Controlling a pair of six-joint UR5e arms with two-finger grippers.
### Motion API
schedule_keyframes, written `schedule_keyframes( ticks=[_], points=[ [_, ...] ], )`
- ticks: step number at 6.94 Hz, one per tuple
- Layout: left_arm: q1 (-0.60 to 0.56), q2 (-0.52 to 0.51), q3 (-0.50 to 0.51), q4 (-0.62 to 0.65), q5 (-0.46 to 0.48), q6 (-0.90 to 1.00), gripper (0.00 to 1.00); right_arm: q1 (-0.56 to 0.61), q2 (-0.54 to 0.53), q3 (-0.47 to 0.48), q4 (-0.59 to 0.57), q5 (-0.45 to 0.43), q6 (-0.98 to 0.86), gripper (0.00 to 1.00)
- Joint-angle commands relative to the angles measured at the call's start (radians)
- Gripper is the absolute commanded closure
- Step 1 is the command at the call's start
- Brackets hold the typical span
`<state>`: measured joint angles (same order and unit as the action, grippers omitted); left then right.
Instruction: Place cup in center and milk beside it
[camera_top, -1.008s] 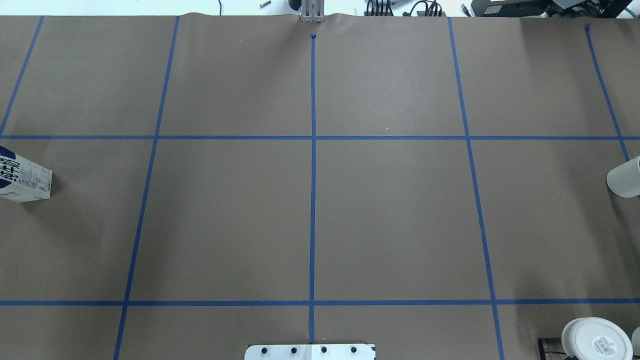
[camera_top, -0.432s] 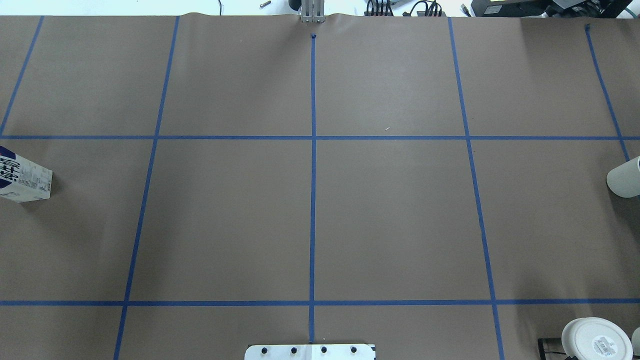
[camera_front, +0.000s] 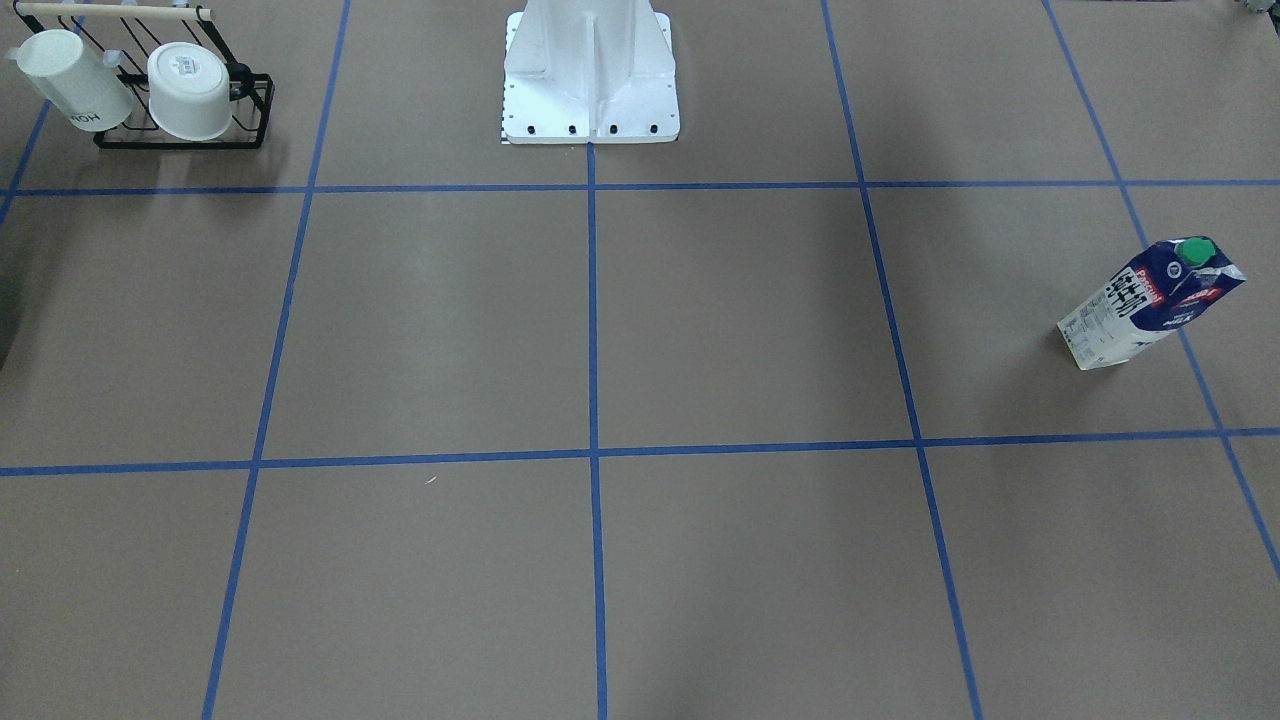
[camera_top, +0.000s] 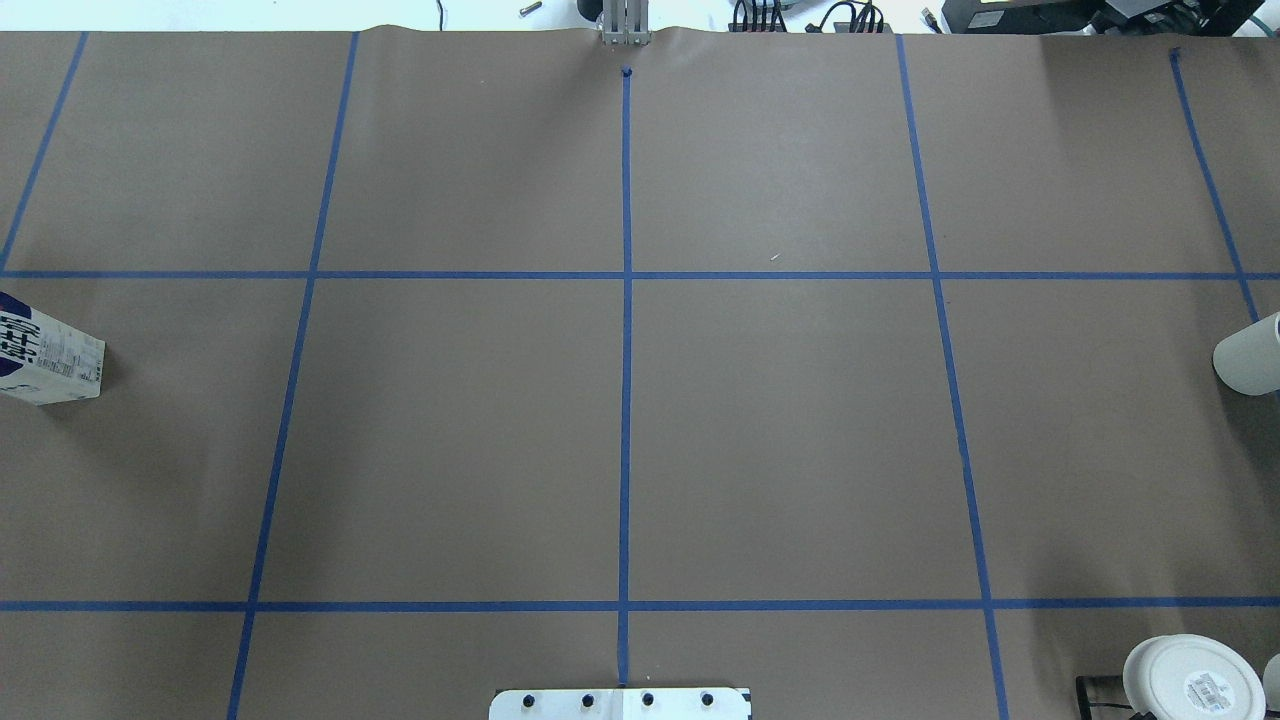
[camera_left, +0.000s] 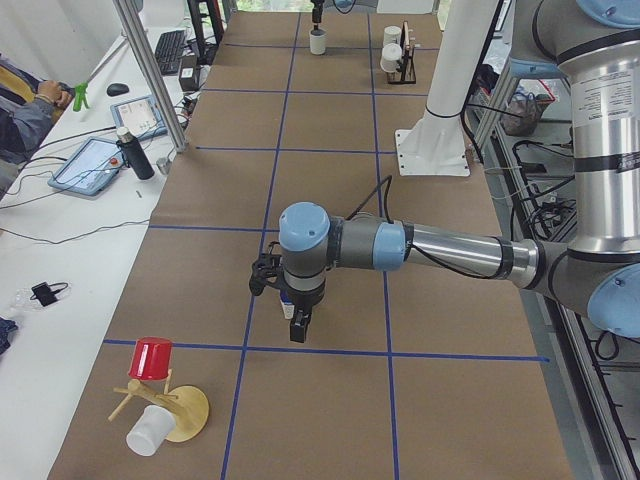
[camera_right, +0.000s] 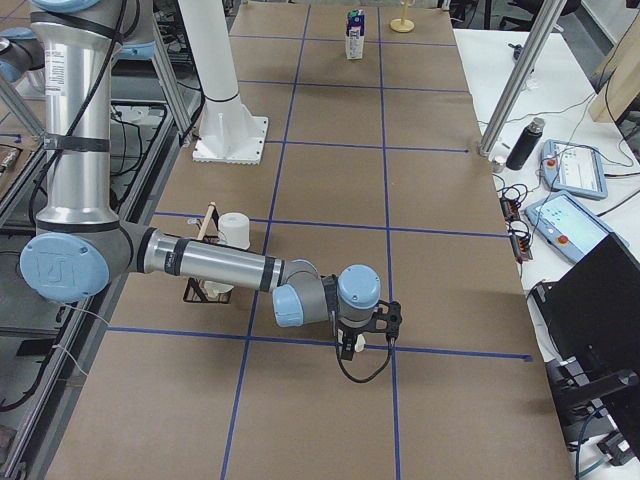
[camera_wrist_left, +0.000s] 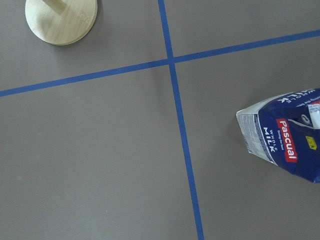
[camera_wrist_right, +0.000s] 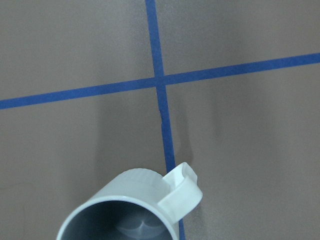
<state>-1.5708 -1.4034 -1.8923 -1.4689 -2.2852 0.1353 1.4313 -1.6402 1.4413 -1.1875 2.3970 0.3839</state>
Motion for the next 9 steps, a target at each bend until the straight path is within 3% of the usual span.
schedule_keyframes(
  ticks=[1,2,3,4,5,7,9],
  points=[
    [0.0,0.0,-0.001,-0.001,0.001,0.0,0.02,-0.032,0.0,-0.013,0.0,-0.001,0.032,0.0],
    [0.0,0.0,-0.002,-0.001,0.001,0.0,0.02,-0.044,0.0,-0.015,0.0,-0.001,0.042,0.0],
    [0.0,0.0,-0.002,-0.001,0.001,0.0,0.02,-0.057,-0.001,-0.015,-0.001,-0.001,0.043,0.12],
    [0.0,0.0,-0.002,-0.001,0.001,0.0,0.02,-0.063,0.0,-0.013,-0.006,-0.001,0.043,0.9],
    [0.0,0.0,-0.004,-0.001,0.0,-0.002,0.02,-0.064,0.002,-0.01,-0.006,-0.001,0.043,1.0],
    [0.0,0.0,-0.008,-0.001,-0.004,-0.014,0.02,-0.071,0.002,0.026,-0.003,0.004,0.043,1.0],
    [0.0,0.0,-0.014,-0.001,-0.004,-0.014,0.02,-0.162,0.008,0.198,-0.015,-0.009,0.094,1.0]
  ],
)
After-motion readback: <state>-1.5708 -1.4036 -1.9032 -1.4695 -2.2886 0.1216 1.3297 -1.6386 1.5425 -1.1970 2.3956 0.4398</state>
